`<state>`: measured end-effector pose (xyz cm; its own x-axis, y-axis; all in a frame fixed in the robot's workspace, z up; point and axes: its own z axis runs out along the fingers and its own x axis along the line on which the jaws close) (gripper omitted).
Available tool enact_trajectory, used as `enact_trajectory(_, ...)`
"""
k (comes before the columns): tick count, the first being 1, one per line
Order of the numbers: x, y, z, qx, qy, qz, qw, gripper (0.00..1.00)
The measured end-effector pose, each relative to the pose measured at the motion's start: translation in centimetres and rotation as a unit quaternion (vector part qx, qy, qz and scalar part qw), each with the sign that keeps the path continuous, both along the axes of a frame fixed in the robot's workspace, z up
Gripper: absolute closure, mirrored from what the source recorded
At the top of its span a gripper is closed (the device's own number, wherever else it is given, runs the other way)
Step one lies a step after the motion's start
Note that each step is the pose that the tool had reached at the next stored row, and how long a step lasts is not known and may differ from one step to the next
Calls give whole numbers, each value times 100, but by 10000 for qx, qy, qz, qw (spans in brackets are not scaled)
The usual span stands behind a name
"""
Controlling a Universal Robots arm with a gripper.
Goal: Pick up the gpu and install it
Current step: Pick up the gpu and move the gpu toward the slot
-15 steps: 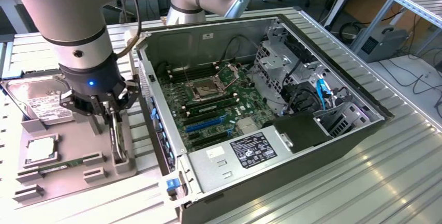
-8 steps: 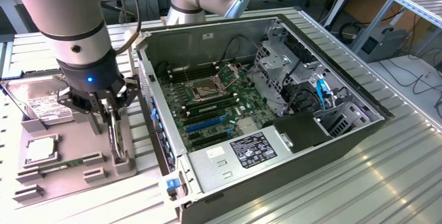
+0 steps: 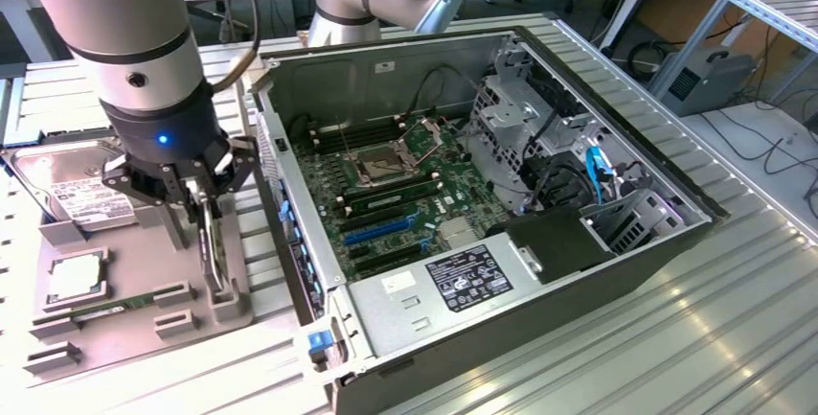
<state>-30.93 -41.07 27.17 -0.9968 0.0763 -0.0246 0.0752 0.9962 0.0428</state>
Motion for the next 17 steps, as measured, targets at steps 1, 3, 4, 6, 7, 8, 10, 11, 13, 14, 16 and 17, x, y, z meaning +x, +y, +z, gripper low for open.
enact_trajectory(1, 0, 0, 9, 0, -1, 0, 10000, 73)
enact_trajectory(3, 0, 0, 27, 0, -1, 0, 10000, 73)
enact_trajectory(4, 0, 0, 33, 0, 0, 0, 10000, 73)
enact_trajectory(6, 0, 0, 50, 0, -1, 0, 10000, 73)
enact_trajectory(7, 0, 0, 58, 0, -1, 0, 10000, 73)
enact_trajectory(8, 0, 0, 64, 0, 0, 0, 10000, 73)
enact_trajectory(10, 0, 0, 77, 0, 0, 0, 10000, 73)
enact_trajectory(11, 0, 0, 83, 0, -1, 0, 10000, 73)
enact_trajectory(13, 0, 0, 94, 0, -1, 0, 10000, 73)
enact_trajectory(14, 0, 0, 99, 0, -1, 0, 10000, 73)
enact_trajectory(16, 0, 0, 111, 0, 0, 0, 10000, 73)
enact_trajectory(17, 0, 0, 116, 0, 0, 0, 10000, 73)
